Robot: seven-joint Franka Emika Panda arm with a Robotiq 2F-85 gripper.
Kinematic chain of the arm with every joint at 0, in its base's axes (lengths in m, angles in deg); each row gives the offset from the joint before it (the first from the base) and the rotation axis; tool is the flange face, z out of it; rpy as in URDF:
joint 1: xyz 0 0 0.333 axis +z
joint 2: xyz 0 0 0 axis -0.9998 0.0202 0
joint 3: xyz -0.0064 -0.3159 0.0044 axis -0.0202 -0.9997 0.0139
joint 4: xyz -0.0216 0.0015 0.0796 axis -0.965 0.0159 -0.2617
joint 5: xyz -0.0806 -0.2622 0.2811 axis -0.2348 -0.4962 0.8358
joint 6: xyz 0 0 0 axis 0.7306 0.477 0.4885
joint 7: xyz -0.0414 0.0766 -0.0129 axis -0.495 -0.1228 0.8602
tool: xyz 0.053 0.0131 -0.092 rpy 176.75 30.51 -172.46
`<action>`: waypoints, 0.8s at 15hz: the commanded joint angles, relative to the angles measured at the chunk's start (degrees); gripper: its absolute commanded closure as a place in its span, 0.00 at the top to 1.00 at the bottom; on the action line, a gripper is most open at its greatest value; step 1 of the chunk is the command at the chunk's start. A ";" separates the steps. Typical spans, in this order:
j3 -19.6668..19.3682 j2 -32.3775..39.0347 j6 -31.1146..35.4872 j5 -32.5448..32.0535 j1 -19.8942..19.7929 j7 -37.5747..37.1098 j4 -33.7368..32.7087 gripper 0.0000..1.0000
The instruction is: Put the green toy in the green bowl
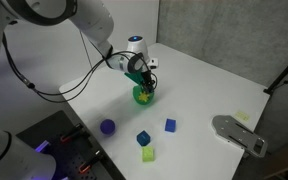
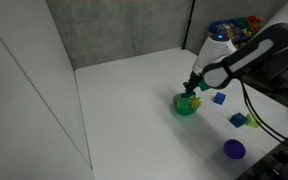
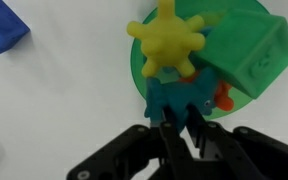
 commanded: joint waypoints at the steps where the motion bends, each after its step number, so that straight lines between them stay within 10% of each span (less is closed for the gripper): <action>1: -0.17 -1.51 -2.65 0.60 0.36 2.00 2.05 0.06; 12: -0.16 -7.80 -9.25 -0.45 0.60 1.45 8.96 0.06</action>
